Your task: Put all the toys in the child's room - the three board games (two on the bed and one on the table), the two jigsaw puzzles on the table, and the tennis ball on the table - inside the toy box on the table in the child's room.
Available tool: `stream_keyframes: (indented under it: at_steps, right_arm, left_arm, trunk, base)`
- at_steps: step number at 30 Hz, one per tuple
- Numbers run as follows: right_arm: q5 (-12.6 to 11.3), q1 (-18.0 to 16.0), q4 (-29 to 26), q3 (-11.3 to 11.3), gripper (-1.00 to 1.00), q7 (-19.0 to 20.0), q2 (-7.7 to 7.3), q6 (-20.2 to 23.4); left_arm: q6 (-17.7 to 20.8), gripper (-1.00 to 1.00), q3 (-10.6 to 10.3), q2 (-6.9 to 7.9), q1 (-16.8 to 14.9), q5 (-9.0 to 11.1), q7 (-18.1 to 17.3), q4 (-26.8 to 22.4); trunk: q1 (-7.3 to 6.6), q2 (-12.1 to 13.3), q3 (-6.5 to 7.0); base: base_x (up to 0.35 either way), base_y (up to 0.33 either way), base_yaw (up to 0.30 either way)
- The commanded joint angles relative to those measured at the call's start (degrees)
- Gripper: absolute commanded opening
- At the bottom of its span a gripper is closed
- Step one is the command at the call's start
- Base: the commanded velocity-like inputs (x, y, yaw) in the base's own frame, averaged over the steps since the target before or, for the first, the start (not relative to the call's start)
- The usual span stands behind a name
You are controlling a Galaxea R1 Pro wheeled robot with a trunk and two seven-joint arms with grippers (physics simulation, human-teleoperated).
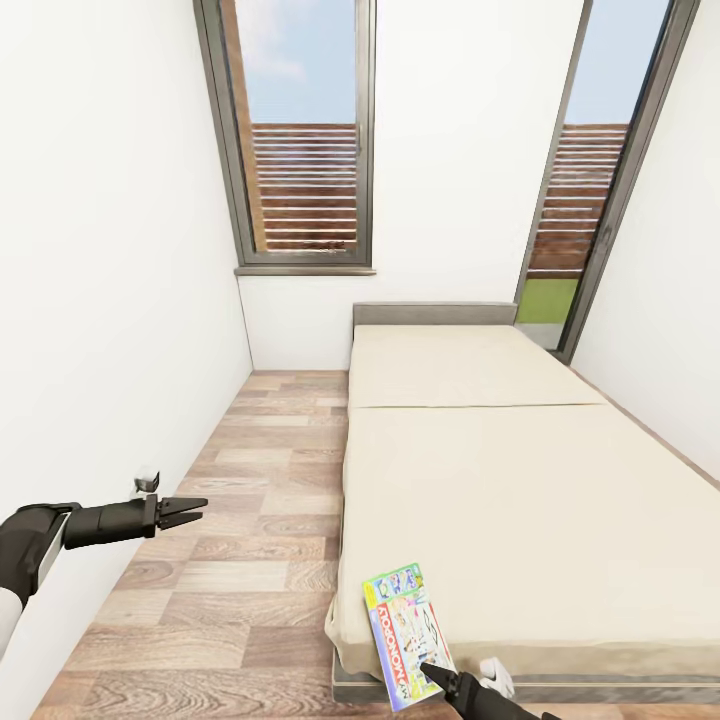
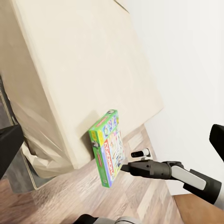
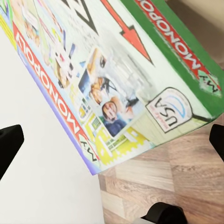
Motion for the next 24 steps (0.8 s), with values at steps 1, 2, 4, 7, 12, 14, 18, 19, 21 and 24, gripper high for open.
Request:
stream_keyframes:
  at_steps: [1,2,4,7,12,14,18,19,21,24]
  right_arm:
    - [-0.34,-0.03,0.0,-0.12,1.0,0.09,0.02,0.47]
    - [-0.34,-0.03,0.0,-0.12,1.0,0.1,0.02,0.47]
    - [-0.34,-0.03,0.0,-0.12,1.0,0.11,0.01,0.47]
    - [-0.34,-0.03,0.0,-0.12,1.0,0.1,0.01,0.47]
    - [-0.34,-0.03,0.0,-0.12,1.0,0.07,0.01,0.47]
    - [-0.34,-0.03,0.0,-0.13,1.0,0.07,0.01,0.47]
    - [-0.34,-0.03,0.0,-0.15,1.0,0.08,0.01,0.48]
    - [-0.34,-0.03,0.0,-0.17,1.0,0.08,0.01,0.48]
    - [-0.34,-0.03,0.0,-0.19,1.0,0.1,-0.01,0.48]
    - [-0.34,-0.03,0.0,-0.18,1.0,0.1,-0.05,0.48]
  left_arm:
    - [0.6,1.0,0.25,-0.05,-0.04,-0.59,-0.45,-0.04]
    - [0.6,1.0,0.25,-0.04,-0.04,-0.58,-0.45,-0.04]
    - [0.6,1.0,0.25,-0.03,-0.04,-0.58,-0.45,-0.04]
    - [0.59,1.0,0.3,-0.04,-0.04,-0.58,-0.45,-0.04]
    - [0.6,1.0,0.33,-0.12,-0.04,-0.56,-0.49,-0.04]
    - [0.56,1.0,0.35,-0.13,-0.04,-0.55,-0.56,-0.04]
    - [0.36,1.0,0.4,-0.15,-0.04,-0.55,-0.69,-0.04]
    - [0.2,1.0,0.41,-0.15,-0.04,-0.55,-0.71,-0.04]
    - [0.02,1.0,0.42,-0.15,-0.04,-0.55,-0.71,-0.04]
    - [-0.07,1.0,0.42,-0.15,-0.04,-0.55,-0.71,-0.04]
  trunk:
    - [-0.01,-0.02,-0.05]
    - [-0.01,-0.02,-0.05]
    - [-0.01,-0.02,-0.05]
    - [-0.01,-0.02,-0.05]
    - [-0.01,-0.02,-0.05]
    - [-0.01,-0.02,-0.05]
    - [-0.01,-0.02,-0.05]
    - [-0.01,-0.02,-0.05]
    - [-0.01,-0.02,-0.05]
    - [-0.01,-0.02,-0.05]
  base:
    - [0.0,0.0,0.0]
    - [0.0,0.0,0.0]
    - [0.0,0.0,0.0]
    - [0.0,0.0,0.0]
    - [0.0,0.0,0.0]
    - [0.011,0.0,0.0]
    - [0.054,0.0,0.0]
    - [0.03,0.0,0.0]
    - [0.02,0.0,0.0]
    - [0.008,0.0,0.0]
